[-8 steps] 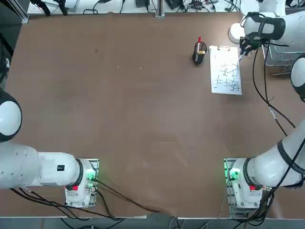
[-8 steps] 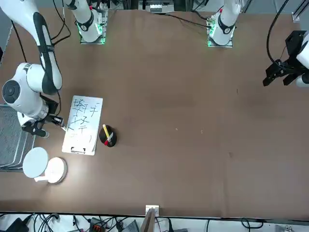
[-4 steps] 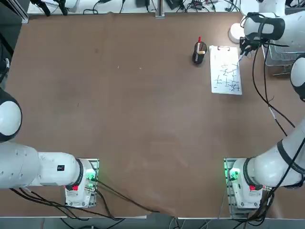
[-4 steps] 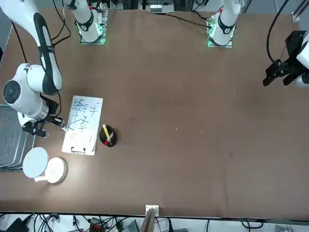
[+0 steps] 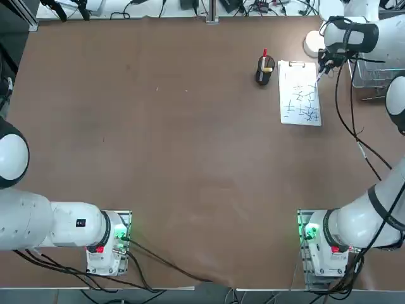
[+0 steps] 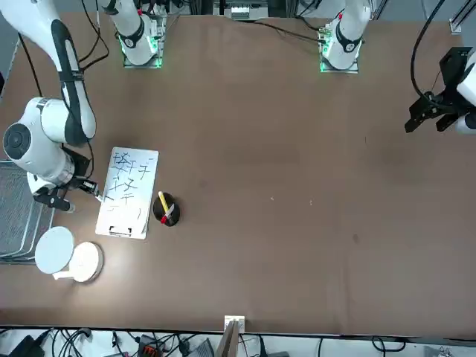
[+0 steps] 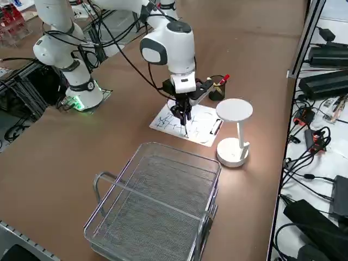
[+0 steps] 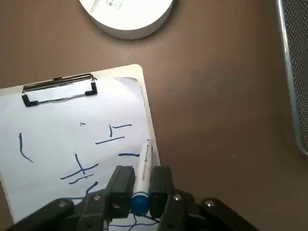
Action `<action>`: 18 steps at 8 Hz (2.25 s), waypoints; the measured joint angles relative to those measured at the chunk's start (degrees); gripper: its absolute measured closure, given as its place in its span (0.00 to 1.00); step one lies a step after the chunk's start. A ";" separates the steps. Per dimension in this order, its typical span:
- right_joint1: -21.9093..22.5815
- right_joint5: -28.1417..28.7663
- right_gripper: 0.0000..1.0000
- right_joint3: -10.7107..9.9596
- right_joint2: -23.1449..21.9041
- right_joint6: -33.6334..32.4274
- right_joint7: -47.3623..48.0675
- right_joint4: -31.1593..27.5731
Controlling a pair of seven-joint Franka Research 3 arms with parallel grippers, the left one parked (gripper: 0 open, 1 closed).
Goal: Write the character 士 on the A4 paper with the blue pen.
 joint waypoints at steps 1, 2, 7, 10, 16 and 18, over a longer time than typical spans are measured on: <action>0.01 0.30 0.79 0.02 0.01 0.13 0.05 0.00; 0.03 0.42 0.79 0.08 0.02 0.25 0.28 0.00; 0.15 1.79 0.79 0.46 0.04 0.63 1.23 0.00; 0.23 1.93 0.79 1.52 0.04 0.97 3.23 0.01; 0.27 2.05 0.79 2.89 0.03 1.31 5.72 0.01; 0.27 2.05 0.79 3.02 0.03 1.32 6.14 0.02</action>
